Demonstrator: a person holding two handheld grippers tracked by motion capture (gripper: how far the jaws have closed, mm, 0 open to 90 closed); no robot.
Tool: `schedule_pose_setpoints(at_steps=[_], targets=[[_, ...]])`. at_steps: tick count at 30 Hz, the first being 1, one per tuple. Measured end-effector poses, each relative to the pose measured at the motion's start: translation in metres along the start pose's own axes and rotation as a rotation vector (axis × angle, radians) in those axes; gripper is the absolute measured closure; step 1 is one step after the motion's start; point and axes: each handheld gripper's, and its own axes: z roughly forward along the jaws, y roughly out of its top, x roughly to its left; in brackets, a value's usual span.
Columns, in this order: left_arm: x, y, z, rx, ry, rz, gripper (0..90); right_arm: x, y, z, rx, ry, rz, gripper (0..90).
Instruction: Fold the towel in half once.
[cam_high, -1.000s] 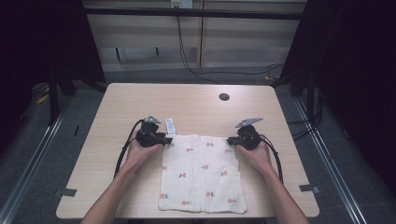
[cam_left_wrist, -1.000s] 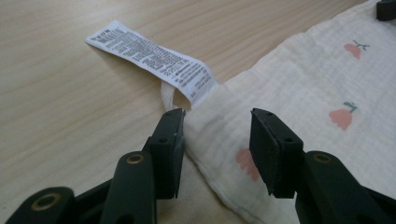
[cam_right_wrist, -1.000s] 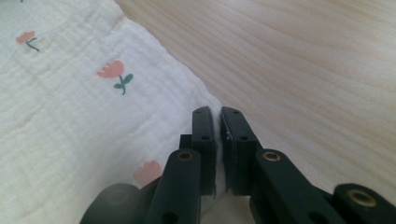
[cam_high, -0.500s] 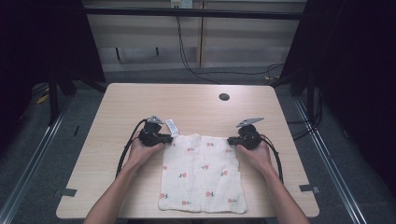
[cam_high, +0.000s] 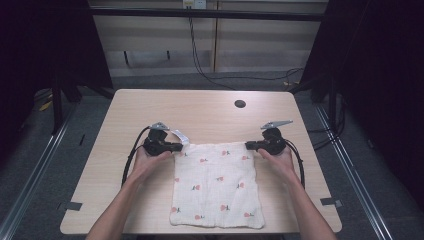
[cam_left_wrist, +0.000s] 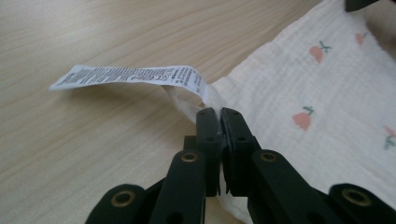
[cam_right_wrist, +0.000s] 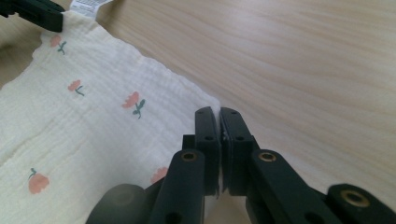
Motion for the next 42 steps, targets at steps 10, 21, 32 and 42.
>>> schedule_pose_setpoints(at_steps=[10, 21, 32, 42], targets=[[-0.003, 0.012, -0.016, -0.039, -0.03, 0.001, 86.6, 0.001, 0.012, -0.013, -0.003, 0.017, -0.009, 87.0], [-0.006, 0.033, -0.028, -0.084, 0.004, 0.02, 86.7, 0.0, 0.034, -0.022, -0.023, -0.009, -0.024, 87.5], [-0.012, 0.044, -0.043, -0.127, 0.048, 0.041, 87.0, 0.004, 0.051, -0.037, -0.07, -0.03, -0.044, 87.5], [-0.036, 0.02, -0.049, -0.127, 0.008, 0.106, 87.0, 0.017, 0.022, -0.043, -0.044, -0.001, -0.062, 87.4]])
